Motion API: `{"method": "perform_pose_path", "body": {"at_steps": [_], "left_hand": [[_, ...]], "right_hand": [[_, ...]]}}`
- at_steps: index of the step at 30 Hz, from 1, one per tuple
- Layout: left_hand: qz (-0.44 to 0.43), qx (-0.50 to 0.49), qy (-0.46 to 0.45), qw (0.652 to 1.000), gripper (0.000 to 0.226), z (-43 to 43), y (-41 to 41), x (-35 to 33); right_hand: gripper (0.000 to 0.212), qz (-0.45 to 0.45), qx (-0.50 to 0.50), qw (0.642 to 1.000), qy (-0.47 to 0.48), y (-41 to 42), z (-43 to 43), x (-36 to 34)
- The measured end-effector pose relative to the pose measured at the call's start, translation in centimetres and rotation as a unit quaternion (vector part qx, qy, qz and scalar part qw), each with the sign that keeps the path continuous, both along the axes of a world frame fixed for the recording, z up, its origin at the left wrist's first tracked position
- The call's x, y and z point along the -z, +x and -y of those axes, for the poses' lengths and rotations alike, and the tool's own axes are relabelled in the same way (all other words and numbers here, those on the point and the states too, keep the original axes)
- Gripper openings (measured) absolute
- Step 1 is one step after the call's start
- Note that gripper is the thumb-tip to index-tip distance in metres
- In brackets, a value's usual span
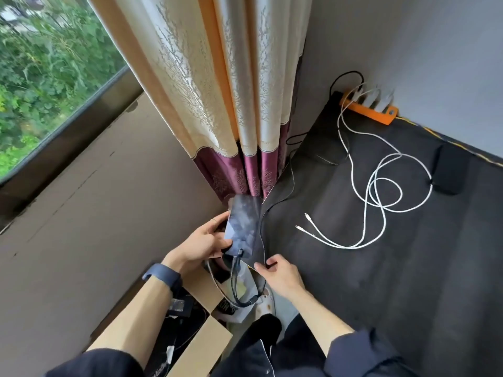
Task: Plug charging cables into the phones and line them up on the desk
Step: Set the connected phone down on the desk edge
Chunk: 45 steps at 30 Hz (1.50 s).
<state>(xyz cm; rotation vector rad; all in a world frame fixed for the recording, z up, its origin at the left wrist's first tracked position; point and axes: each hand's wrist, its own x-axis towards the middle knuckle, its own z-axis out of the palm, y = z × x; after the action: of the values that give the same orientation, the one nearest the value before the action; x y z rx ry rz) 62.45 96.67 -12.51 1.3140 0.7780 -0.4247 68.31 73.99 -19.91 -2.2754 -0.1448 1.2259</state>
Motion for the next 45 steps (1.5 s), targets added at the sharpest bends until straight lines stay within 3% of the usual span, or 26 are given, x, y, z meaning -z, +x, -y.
{"method": "perform_pose_path", "body": {"at_steps": [6, 11, 14, 17, 21, 27, 32, 37, 45], "left_hand": [[-0.063, 0.068, 0.085, 0.992, 0.072, 1.5, 2.0, 2.4], [-0.082, 0.081, 0.108, 0.987, 0.076, 3.0, 3.3, 4.6], [-0.093, 0.093, 0.139, 0.982, 0.077, 3.8, 3.8, 6.3], [-0.110, 0.127, 0.218, 0.961, 0.077, 4.1, 4.3, 7.9], [-0.088, 0.160, 0.349, 0.919, 0.073, 6.2, 5.2, 6.9], [-0.120, 0.226, 0.465, 0.847, 0.101, 9.1, 5.2, 7.4], [-0.140, 0.257, 0.523, 0.801, 0.093, 9.9, 4.5, 7.8], [-0.140, 0.270, 0.540, 0.785, 0.091, 9.9, 3.7, 8.2], [-0.128, 0.269, 0.552, 0.779, 0.090, 9.4, 3.2, 8.0]], "right_hand": [[0.039, 0.195, -0.142, 0.962, -0.131, 1.6, -0.7, 0.0], [0.040, 0.129, 0.017, 0.975, -0.179, 3.1, 1.5, 1.3], [0.036, 0.076, 0.087, 0.983, -0.143, 3.0, 2.2, 2.1], [0.031, 0.066, 0.093, 0.989, -0.099, 2.8, 2.1, 2.7], [0.029, 0.076, 0.115, 0.987, -0.081, 3.6, 1.0, 3.3], [0.029, 0.095, 0.095, 0.989, -0.057, 4.2, -1.6, 3.2], [0.024, 0.099, 0.082, 0.992, -0.015, 2.6, -1.6, 2.3], [0.034, 0.121, 0.034, 0.992, 0.020, 0.7, 0.5, 1.0], [0.026, 0.148, 0.000, 0.988, 0.034, -1.3, 2.0, 1.5]]}}
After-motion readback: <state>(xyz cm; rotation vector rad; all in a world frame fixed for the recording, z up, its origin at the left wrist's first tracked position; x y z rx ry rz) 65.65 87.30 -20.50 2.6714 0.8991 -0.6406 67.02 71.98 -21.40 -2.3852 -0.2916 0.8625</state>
